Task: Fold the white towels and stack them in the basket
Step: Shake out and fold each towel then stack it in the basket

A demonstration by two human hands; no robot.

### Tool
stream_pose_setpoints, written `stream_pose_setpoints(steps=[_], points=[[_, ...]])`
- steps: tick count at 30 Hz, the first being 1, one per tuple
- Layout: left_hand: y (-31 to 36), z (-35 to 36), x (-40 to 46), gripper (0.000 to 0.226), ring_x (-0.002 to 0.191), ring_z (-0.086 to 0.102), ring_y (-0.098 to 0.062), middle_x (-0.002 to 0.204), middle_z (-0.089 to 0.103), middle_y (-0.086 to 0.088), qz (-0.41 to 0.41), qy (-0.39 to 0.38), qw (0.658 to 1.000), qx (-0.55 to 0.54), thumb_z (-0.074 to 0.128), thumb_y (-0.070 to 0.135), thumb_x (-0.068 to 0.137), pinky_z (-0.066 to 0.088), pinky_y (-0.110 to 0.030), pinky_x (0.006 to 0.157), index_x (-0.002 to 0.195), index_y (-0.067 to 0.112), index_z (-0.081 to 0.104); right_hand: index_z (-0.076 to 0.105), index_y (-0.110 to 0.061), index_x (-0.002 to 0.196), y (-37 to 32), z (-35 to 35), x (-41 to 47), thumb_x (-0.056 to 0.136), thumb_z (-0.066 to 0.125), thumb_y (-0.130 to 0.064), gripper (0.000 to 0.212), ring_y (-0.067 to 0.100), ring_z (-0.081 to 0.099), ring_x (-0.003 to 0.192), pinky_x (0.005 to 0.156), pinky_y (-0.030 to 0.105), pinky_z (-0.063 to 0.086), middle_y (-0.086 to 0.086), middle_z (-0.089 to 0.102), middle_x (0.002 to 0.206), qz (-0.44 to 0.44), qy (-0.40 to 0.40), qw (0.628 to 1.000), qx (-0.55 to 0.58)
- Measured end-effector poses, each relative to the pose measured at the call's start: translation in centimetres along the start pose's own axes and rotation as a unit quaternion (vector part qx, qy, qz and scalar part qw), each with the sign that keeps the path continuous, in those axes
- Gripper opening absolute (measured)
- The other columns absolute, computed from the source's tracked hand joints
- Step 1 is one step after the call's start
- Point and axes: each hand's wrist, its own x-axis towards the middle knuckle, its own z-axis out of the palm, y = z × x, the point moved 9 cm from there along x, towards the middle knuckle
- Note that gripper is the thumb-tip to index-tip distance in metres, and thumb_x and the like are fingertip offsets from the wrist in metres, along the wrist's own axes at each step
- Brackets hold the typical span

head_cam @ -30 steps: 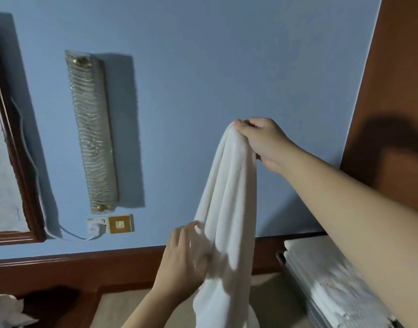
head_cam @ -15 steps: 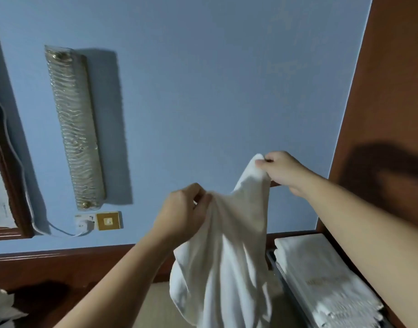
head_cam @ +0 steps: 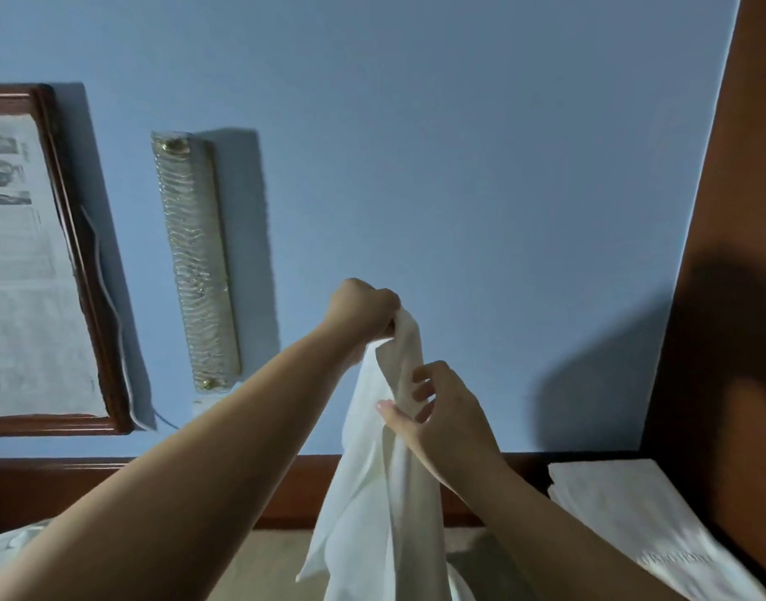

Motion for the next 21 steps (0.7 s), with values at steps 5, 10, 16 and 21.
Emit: stream_pose_setpoints(steps=[5,10,16,21], points=[[0.2,-2.2,-0.5,0.007,0.075,0.078,-0.032,0.079,0.070,-0.016,0.010,0.036,0.999,-0.023,0.061,0.003,0.090,0.065,-0.043,0.075,0.085,0.001,0.065,0.063,-0.026,0.081,0.1,-1.9,2.6,0.101,0.062,-0.032,0.021,0.009,0.061,0.069,0.065,0.030,0.051,-0.010,0.064,0.072,-0.022,0.013,0.999,0.033],[-2.2,-0.4,-4.0,0.022,0.099,0.078,-0.028,0.112,0.076,-0.022,-0.009,-0.116,0.978,-0.171,0.067,0.012,0.101,0.062,-0.032,0.090,0.111,-0.007,0.072,0.062,-0.010,0.079,-2.8,-4.4,6.1,0.099,0.055,-0.028,0.028,0.029,0.068,0.073,0.068,0.046,0.055,0.009,0.068,0.074,-0.032,-0.024,0.999,0.005],[-3.1,0.8,-8.2,0.051,0.100,0.076,-0.014,0.106,0.080,0.000,0.095,-0.114,0.982,-0.118,0.087,0.040,0.082,0.060,-0.034,0.085,0.121,0.015,0.064,0.055,-0.006,0.071,-6.9,-5.7,9.1,0.102,0.056,-0.029,0.038,0.024,0.065,0.056,0.059,0.033,0.051,0.006,0.067,0.061,-0.056,-0.103,0.988,-0.103],[-4.8,0.2,-8.6,0.031,0.083,0.076,-0.010,0.087,0.079,0.006,0.136,0.011,0.991,-0.012,0.085,0.040,0.087,0.062,-0.034,0.078,0.098,0.017,0.066,0.056,0.007,0.081,-8.4,-7.9,10.1,0.098,0.054,-0.017,0.029,0.025,0.076,0.063,0.075,0.045,0.064,0.022,0.074,0.082,-0.034,-0.083,0.995,-0.053]])
